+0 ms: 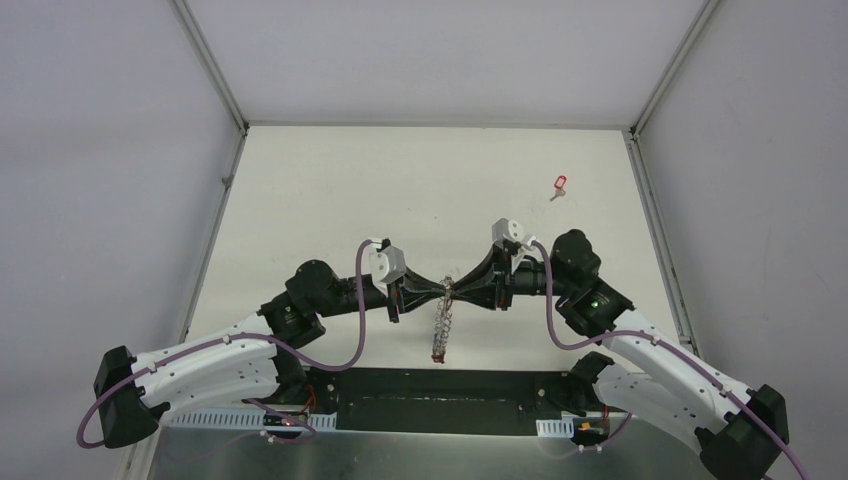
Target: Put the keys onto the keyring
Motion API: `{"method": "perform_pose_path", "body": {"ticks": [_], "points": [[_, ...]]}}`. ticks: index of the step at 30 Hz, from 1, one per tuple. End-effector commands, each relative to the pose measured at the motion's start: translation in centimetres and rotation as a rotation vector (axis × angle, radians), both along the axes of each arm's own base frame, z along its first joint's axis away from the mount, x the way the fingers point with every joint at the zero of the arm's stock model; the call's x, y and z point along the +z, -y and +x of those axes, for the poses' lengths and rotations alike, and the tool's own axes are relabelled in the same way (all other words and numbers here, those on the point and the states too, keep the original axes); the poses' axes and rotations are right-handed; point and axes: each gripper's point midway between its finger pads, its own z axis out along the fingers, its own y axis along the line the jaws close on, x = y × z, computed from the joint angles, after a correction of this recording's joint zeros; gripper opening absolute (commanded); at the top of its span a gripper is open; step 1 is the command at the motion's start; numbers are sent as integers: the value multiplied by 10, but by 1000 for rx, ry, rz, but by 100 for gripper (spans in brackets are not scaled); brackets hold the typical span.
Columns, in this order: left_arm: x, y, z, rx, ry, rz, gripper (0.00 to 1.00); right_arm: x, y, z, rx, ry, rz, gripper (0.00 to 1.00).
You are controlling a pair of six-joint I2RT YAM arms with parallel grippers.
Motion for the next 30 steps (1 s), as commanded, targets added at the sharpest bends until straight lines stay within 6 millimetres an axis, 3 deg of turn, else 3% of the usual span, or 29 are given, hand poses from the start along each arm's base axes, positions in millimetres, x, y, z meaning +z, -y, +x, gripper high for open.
{"method": "perform_pose_path", "body": {"ticks": [1, 8, 10, 17, 23, 24, 27, 30], "points": [[33, -2, -9, -32, 53, -108, 0, 23, -3, 1, 13, 52, 71, 23], [32, -2, -9, -32, 49, -107, 0, 30, -6, -3, 49, 58, 106, 35], [32, -2, -9, -32, 49, -108, 0, 29, -6, -2, 48, 54, 108, 31], [33, -2, -9, -31, 50, -113, 0, 26, -7, -3, 54, 45, 101, 0], [33, -4, -8, -22, 42, -116, 0, 26, -6, -2, 46, 43, 101, 0], [33, -4, -8, -16, 38, -116, 2, 25, -6, -2, 46, 42, 101, 0], [31, -8, -3, 18, 13, -104, 31, 25, -6, 1, 28, 25, 89, 0], [30, -18, 6, 96, -35, -92, 51, 22, -5, 5, -2, -8, 67, 0]]}}
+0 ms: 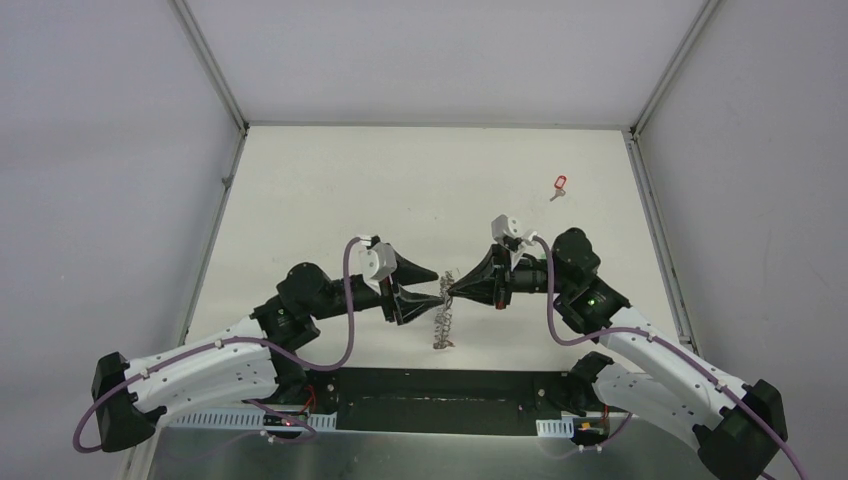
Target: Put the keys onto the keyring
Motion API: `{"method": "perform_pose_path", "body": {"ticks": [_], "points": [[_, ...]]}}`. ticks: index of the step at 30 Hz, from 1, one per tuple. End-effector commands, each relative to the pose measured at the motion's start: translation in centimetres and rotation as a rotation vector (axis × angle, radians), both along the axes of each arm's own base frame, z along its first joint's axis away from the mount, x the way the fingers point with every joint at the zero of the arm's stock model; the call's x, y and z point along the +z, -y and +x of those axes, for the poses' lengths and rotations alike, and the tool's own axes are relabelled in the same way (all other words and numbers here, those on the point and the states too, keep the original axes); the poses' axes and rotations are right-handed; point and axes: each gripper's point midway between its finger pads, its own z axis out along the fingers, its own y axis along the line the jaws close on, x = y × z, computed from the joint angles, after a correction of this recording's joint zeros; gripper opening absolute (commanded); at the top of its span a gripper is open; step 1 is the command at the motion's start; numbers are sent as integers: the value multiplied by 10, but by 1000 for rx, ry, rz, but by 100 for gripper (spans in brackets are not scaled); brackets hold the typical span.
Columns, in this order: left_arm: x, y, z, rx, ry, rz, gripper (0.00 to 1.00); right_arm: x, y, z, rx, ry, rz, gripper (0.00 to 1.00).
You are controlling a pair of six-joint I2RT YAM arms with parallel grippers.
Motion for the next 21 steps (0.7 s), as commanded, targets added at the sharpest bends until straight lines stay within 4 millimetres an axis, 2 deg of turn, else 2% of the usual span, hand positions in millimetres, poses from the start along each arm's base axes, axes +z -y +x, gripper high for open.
{"method": "perform_pose_path", "body": {"ticks": [1, 3, 7, 12, 17, 21], "points": [[23, -17, 10, 111, -36, -61, 56, 10, 1, 8, -49, -12, 6, 0], [25, -28, 15, 168, -70, -68, 67, 9, 4, 14, -87, -36, -8, 0], [18, -50, 27, 301, -207, -69, 85, 4, 10, 29, -193, -94, -39, 0], [-1, -73, 38, 441, -358, -39, 97, 1, 21, 46, -307, -152, -69, 0], [-19, -81, 47, 544, -512, 1, 99, 0, 30, 56, -366, -194, -99, 0], [-36, -72, 53, 586, -586, 108, 99, 0, 39, 68, -442, -268, -117, 0]]}}
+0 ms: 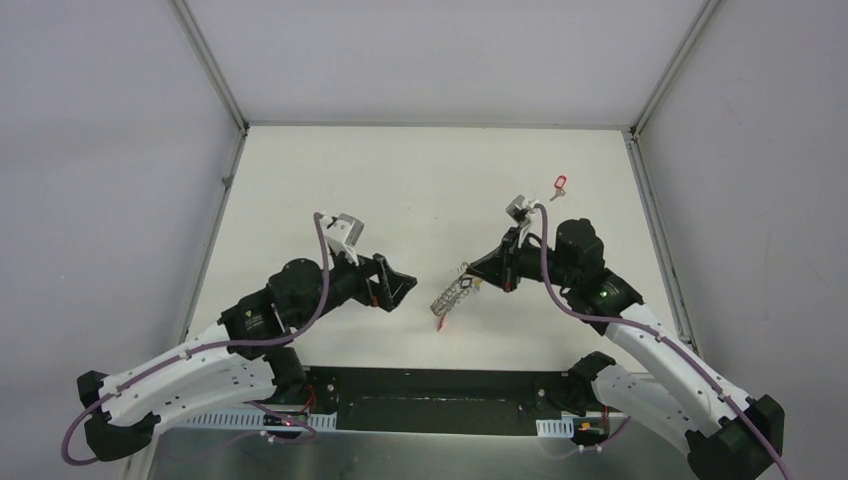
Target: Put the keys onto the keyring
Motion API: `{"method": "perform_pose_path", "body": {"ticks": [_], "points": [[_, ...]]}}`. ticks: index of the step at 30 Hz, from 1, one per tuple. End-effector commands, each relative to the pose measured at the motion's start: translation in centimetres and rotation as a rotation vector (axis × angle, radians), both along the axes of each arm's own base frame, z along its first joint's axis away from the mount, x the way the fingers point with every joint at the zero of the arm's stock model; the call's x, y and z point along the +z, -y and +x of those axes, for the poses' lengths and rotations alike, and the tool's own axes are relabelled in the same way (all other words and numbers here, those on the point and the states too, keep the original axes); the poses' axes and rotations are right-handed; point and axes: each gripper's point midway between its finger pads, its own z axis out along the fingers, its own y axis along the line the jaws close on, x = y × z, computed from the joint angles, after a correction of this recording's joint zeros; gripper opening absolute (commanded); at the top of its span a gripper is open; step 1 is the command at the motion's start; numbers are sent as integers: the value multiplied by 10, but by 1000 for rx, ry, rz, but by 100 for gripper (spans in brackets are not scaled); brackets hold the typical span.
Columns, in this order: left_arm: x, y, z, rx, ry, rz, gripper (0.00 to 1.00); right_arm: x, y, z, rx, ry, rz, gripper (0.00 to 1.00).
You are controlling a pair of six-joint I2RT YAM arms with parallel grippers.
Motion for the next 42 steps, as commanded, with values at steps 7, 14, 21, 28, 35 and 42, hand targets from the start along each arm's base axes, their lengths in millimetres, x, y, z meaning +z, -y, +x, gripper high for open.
{"method": "perform_pose_path", "body": {"ticks": [7, 14, 21, 28, 35, 42], "points": [[-30, 25, 15, 19, -266, 247, 99, 32, 43, 53, -378, -133, 28, 0], [-57, 60, 29, -80, -450, 296, 99, 47, 103, 98, -733, -172, -31, 0], [-79, 109, 53, -141, -484, 316, 99, 67, 164, 151, -1027, -187, -87, 0], [-85, 182, 84, -238, -376, 284, 95, 71, 229, 182, -1225, -229, -102, 0], [-112, 276, 101, -405, -247, 340, 82, 70, 281, 194, -1343, -259, -55, 0], [-127, 355, 99, -549, -75, 360, 75, 49, 312, 189, -1459, -354, -14, 0]]}}
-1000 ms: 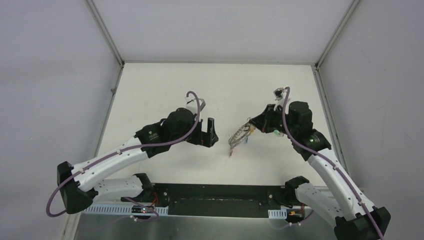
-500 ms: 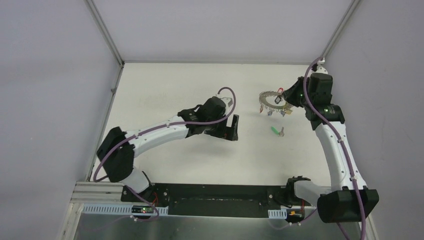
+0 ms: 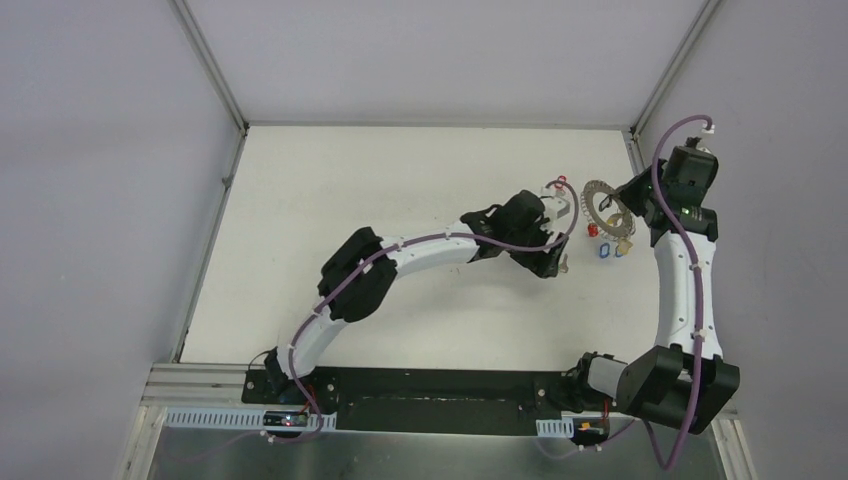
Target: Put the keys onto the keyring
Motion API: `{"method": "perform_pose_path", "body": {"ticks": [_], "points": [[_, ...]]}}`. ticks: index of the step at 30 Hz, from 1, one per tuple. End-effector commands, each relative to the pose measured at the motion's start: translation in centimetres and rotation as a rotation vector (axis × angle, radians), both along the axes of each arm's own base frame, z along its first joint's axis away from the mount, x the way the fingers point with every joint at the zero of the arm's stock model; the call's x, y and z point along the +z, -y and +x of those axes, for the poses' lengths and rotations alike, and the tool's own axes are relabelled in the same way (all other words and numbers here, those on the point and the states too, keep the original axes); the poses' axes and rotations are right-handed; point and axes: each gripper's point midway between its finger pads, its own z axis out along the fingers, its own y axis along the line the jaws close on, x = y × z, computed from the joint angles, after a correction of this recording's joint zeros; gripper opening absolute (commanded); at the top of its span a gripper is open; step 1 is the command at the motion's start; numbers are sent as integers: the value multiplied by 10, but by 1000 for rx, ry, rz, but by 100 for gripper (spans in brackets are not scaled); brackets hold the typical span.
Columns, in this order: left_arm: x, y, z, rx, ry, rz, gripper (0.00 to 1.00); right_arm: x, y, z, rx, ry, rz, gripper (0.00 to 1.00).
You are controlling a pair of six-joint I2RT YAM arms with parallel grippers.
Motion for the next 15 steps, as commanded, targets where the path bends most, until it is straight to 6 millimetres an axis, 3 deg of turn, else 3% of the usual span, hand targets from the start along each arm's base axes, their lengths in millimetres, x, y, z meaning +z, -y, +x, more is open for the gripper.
{"method": "perform_pose_path", "body": {"ticks": [1, 8, 15], "points": [[25, 48, -6, -144, 214, -80, 75, 21, 14, 6, -67, 84, 51, 0], [23, 80, 14, -86, 364, -107, 74, 16, 15, 6, -59, 77, 62, 0], [-13, 95, 26, -78, 341, -38, 67, 7, 19, 3, -76, 61, 58, 0]]}}
